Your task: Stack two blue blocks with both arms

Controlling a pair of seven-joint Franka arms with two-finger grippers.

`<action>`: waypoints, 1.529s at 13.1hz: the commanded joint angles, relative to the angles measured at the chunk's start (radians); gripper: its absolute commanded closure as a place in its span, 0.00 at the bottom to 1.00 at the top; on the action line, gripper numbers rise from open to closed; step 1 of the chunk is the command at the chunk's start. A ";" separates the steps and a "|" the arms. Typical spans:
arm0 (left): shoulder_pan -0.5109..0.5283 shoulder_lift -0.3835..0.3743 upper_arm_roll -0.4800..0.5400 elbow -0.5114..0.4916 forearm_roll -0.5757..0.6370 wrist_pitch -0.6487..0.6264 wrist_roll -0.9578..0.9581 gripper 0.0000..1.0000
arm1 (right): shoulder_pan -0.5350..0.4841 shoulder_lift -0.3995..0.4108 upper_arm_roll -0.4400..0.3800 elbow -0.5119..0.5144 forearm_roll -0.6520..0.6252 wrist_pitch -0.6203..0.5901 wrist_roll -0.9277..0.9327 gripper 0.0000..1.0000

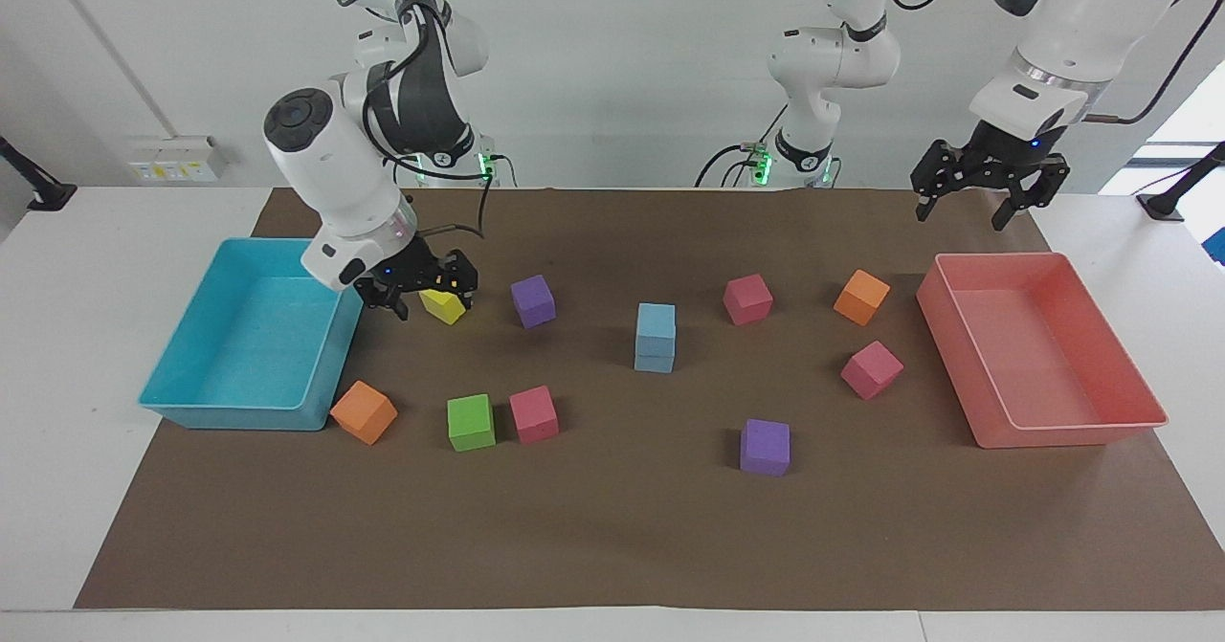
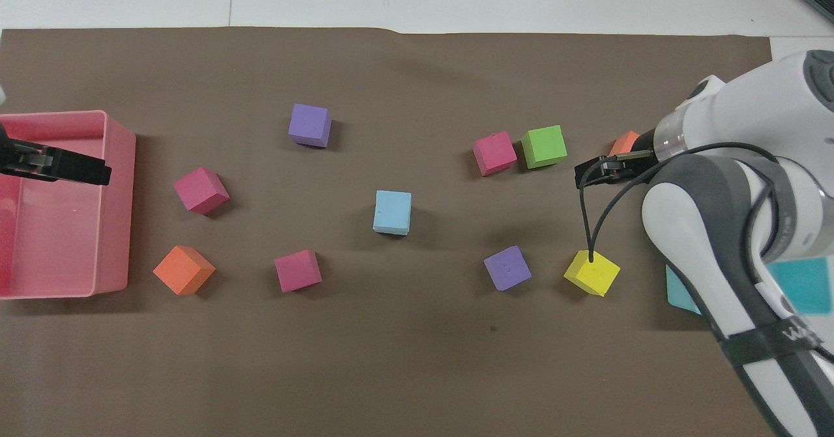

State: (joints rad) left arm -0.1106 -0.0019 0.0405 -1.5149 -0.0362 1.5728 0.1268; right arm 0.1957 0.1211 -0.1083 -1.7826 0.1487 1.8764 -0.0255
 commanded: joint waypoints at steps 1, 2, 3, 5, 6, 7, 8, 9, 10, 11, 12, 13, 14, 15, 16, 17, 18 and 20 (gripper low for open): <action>0.026 0.059 -0.010 0.101 -0.022 -0.072 0.016 0.00 | -0.064 -0.037 0.013 -0.001 -0.057 -0.051 0.004 0.00; 0.025 0.050 -0.010 0.099 -0.021 -0.079 0.016 0.00 | -0.084 -0.053 0.013 -0.001 -0.058 -0.056 0.002 0.00; 0.026 0.033 -0.013 0.076 -0.021 -0.083 0.014 0.00 | -0.090 -0.072 0.013 0.000 -0.073 -0.056 0.002 0.00; 0.025 -0.004 -0.014 0.018 -0.021 -0.079 0.016 0.00 | -0.090 -0.103 0.015 0.021 -0.156 -0.060 -0.002 0.00; 0.025 -0.010 -0.014 0.009 -0.018 -0.082 0.017 0.00 | -0.090 -0.107 0.015 0.041 -0.175 -0.074 -0.002 0.00; 0.025 -0.021 -0.014 -0.008 -0.013 -0.076 0.017 0.00 | -0.090 -0.112 0.015 0.070 -0.179 -0.095 -0.004 0.00; 0.022 -0.027 -0.014 -0.022 -0.011 -0.070 0.019 0.00 | -0.090 -0.113 0.013 0.096 -0.179 -0.123 -0.004 0.00; 0.017 -0.026 -0.016 -0.021 -0.008 -0.068 0.019 0.00 | -0.093 -0.112 0.012 0.135 -0.182 -0.166 -0.005 0.00; 0.012 -0.026 -0.016 -0.019 -0.007 -0.065 0.019 0.00 | -0.096 -0.110 0.012 0.170 -0.182 -0.215 -0.005 0.00; 0.012 -0.026 -0.016 -0.019 -0.007 -0.062 0.017 0.00 | -0.096 -0.112 0.012 0.193 -0.187 -0.247 -0.005 0.00; 0.012 -0.026 -0.016 -0.022 -0.007 -0.060 0.017 0.00 | -0.094 -0.112 0.012 0.213 -0.210 -0.269 -0.008 0.00; 0.011 -0.027 -0.016 -0.028 -0.005 -0.047 0.016 0.00 | -0.094 -0.112 0.012 0.236 -0.221 -0.299 -0.011 0.00; 0.012 -0.027 -0.016 -0.031 -0.005 -0.033 0.014 0.00 | -0.093 -0.113 0.012 0.258 -0.221 -0.334 -0.011 0.00; 0.017 -0.027 -0.016 -0.031 -0.005 -0.030 0.014 0.00 | -0.093 -0.113 0.012 0.281 -0.222 -0.368 -0.011 0.00; 0.018 -0.027 -0.016 -0.031 -0.005 -0.031 0.014 0.00 | -0.091 -0.123 0.013 0.275 -0.210 -0.372 -0.010 0.00; 0.023 -0.026 -0.016 -0.031 -0.005 -0.031 0.013 0.00 | -0.091 -0.164 0.015 0.222 -0.205 -0.355 -0.008 0.00; 0.025 -0.026 -0.016 -0.030 -0.005 -0.031 0.010 0.00 | -0.088 -0.193 0.015 0.169 -0.201 -0.324 -0.004 0.00; 0.026 -0.026 -0.016 -0.031 0.022 -0.024 0.010 0.00 | -0.082 -0.202 0.018 0.160 -0.198 -0.322 -0.004 0.00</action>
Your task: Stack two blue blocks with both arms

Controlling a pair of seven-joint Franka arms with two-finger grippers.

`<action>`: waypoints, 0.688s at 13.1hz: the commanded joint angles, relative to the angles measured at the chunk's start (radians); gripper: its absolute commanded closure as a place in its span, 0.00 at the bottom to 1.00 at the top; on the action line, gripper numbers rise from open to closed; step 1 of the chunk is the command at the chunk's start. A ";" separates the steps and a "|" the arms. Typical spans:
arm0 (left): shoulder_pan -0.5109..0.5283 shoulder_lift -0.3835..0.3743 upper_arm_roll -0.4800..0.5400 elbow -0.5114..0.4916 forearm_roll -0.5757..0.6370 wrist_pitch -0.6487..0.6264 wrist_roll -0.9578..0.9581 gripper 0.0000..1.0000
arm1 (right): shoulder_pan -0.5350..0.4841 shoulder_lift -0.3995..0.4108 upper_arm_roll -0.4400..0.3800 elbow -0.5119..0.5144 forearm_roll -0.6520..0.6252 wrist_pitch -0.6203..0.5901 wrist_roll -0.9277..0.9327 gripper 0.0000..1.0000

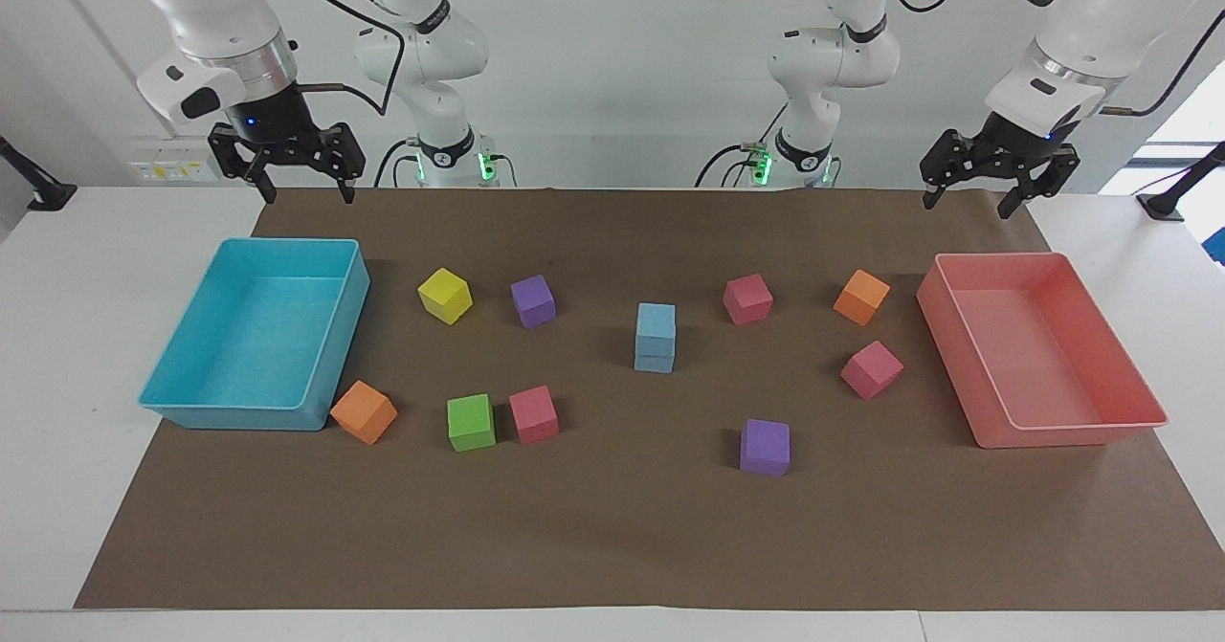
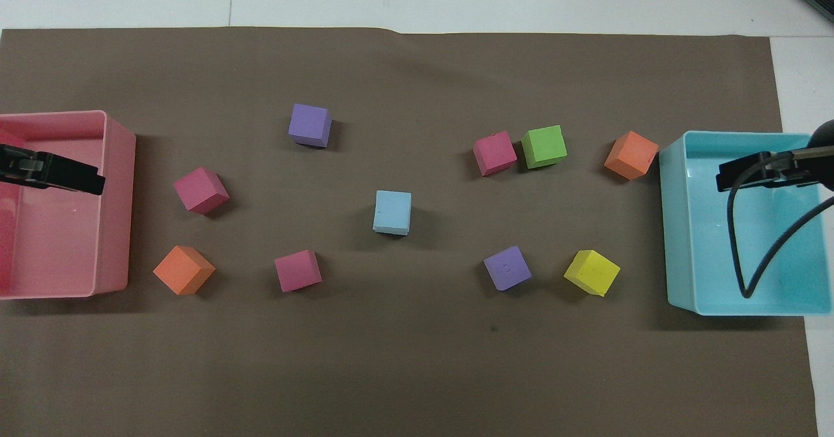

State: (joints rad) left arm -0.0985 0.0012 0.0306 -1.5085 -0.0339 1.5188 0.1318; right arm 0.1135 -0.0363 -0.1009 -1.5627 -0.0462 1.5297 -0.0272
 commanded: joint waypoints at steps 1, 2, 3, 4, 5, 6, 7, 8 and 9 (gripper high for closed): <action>0.013 -0.030 -0.006 -0.039 0.023 0.031 0.005 0.00 | 0.003 -0.040 0.013 -0.050 -0.004 0.008 -0.006 0.00; 0.013 -0.030 -0.006 -0.038 0.025 0.032 0.003 0.00 | 0.003 -0.027 0.017 -0.012 -0.006 -0.031 -0.007 0.00; 0.013 -0.030 -0.006 -0.039 0.026 0.034 0.003 0.00 | 0.003 -0.008 0.017 0.024 -0.006 -0.066 -0.007 0.00; 0.013 -0.030 -0.006 -0.039 0.025 0.029 0.002 0.00 | 0.000 -0.007 0.017 0.024 -0.004 -0.066 -0.008 0.00; 0.013 -0.030 -0.006 -0.039 0.026 0.029 0.000 0.00 | -0.006 -0.008 0.017 0.018 -0.004 -0.060 -0.008 0.00; 0.014 -0.030 -0.006 -0.039 0.026 0.031 0.000 0.00 | -0.006 -0.011 0.015 0.015 -0.004 -0.060 -0.008 0.00; 0.014 -0.030 -0.006 -0.039 0.026 0.031 0.000 0.00 | -0.006 -0.016 0.015 0.004 -0.003 -0.059 -0.008 0.00; 0.014 -0.030 -0.006 -0.039 0.026 0.032 0.000 0.00 | -0.006 -0.017 0.015 0.003 -0.003 -0.060 -0.007 0.00; 0.014 -0.032 -0.006 -0.039 0.026 0.032 0.000 0.00 | -0.006 -0.017 0.015 0.003 -0.003 -0.062 -0.007 0.00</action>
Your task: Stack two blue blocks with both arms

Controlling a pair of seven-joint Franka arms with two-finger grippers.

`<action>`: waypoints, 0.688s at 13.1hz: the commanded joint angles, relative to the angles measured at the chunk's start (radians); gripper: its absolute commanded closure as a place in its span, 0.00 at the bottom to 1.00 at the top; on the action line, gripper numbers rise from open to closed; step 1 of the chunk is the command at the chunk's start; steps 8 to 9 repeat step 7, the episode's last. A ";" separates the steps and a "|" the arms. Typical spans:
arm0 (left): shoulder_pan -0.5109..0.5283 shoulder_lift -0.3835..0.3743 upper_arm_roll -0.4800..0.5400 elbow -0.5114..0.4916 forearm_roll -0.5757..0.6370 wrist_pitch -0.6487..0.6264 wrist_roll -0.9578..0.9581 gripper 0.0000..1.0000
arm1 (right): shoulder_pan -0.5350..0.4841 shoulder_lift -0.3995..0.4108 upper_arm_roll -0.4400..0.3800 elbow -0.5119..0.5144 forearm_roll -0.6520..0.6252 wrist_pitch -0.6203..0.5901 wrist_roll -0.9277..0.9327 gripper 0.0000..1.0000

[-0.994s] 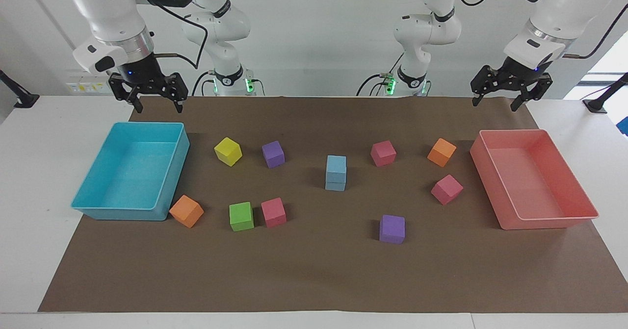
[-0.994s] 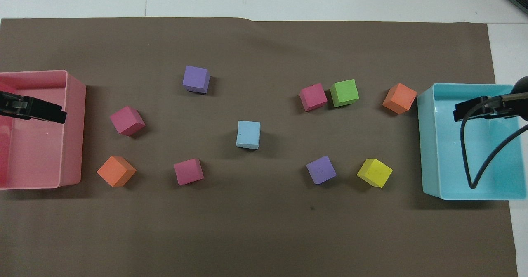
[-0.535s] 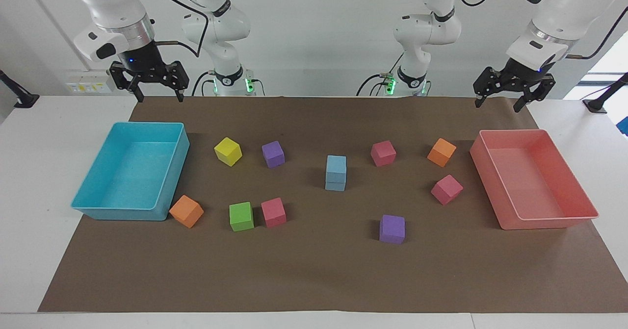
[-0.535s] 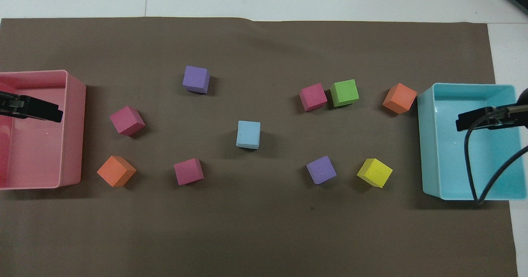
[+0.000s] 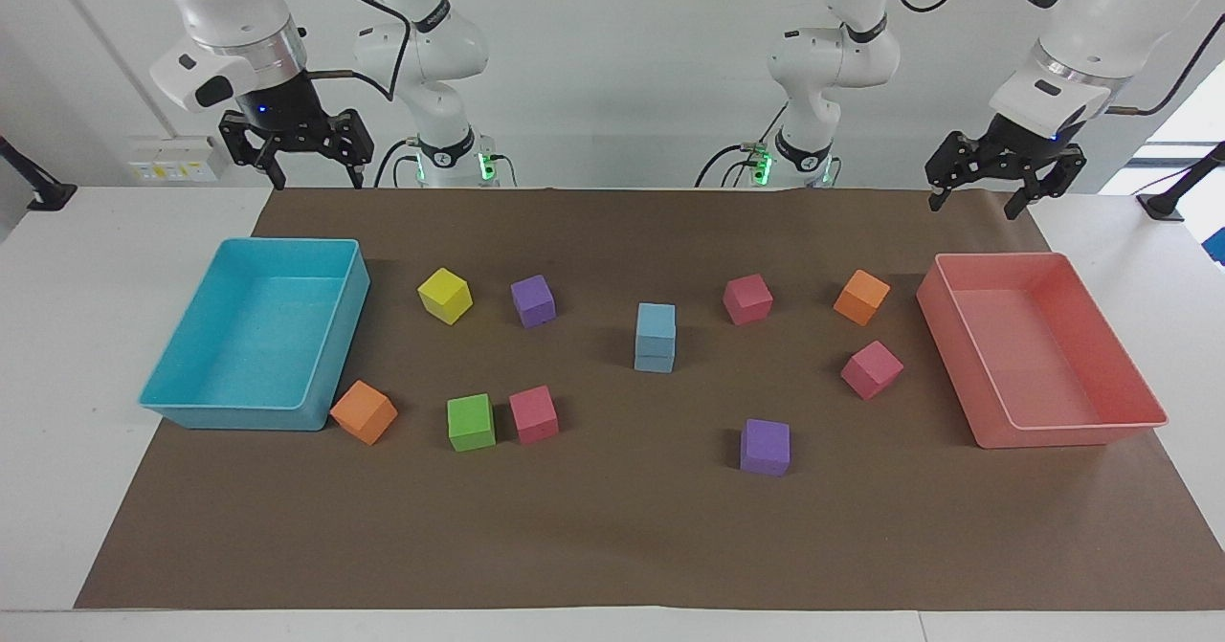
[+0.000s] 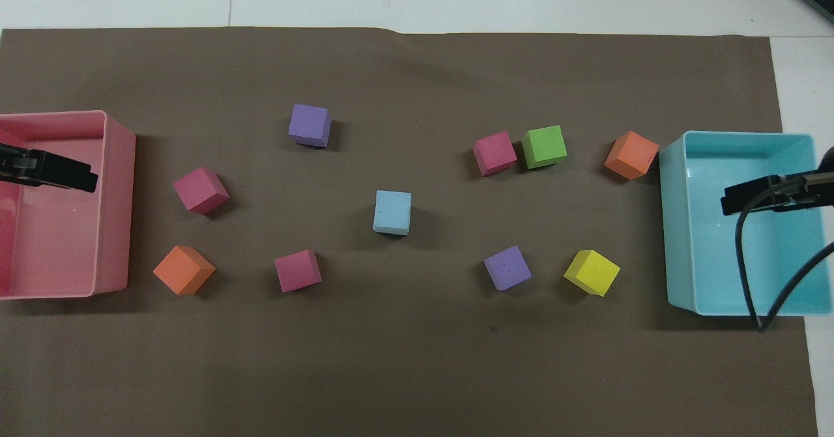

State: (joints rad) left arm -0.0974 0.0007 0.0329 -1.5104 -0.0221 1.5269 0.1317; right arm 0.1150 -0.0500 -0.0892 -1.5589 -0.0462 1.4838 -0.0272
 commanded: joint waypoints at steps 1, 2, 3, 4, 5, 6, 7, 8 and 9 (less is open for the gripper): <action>0.013 -0.030 -0.008 -0.037 0.014 0.022 0.000 0.00 | -0.008 -0.004 0.003 -0.001 -0.003 -0.016 -0.007 0.00; 0.013 -0.030 -0.008 -0.037 0.014 0.024 0.000 0.00 | -0.006 -0.004 0.005 -0.001 -0.003 -0.017 -0.005 0.00; 0.013 -0.030 -0.008 -0.037 0.014 0.024 0.000 0.00 | -0.003 -0.004 0.003 -0.001 -0.003 -0.016 -0.005 0.00; 0.013 -0.030 -0.008 -0.037 0.013 0.024 0.000 0.00 | 0.000 -0.005 0.003 -0.001 -0.003 -0.017 -0.005 0.00; 0.013 -0.030 -0.008 -0.037 0.013 0.024 0.000 0.00 | 0.000 -0.005 0.005 -0.001 -0.003 -0.017 -0.005 0.00; 0.013 -0.030 -0.008 -0.037 0.013 0.024 0.000 0.00 | 0.000 -0.005 0.005 -0.001 -0.003 -0.016 -0.005 0.00; 0.011 -0.030 -0.008 -0.037 0.014 0.024 0.000 0.00 | 0.000 -0.005 0.005 -0.001 -0.003 -0.017 -0.005 0.00; 0.011 -0.030 -0.008 -0.037 0.014 0.024 0.000 0.00 | 0.000 -0.005 0.005 -0.001 -0.003 -0.017 -0.005 0.00; 0.011 -0.030 -0.008 -0.037 0.014 0.024 0.000 0.00 | 0.000 -0.005 0.005 -0.001 -0.003 -0.017 -0.005 0.00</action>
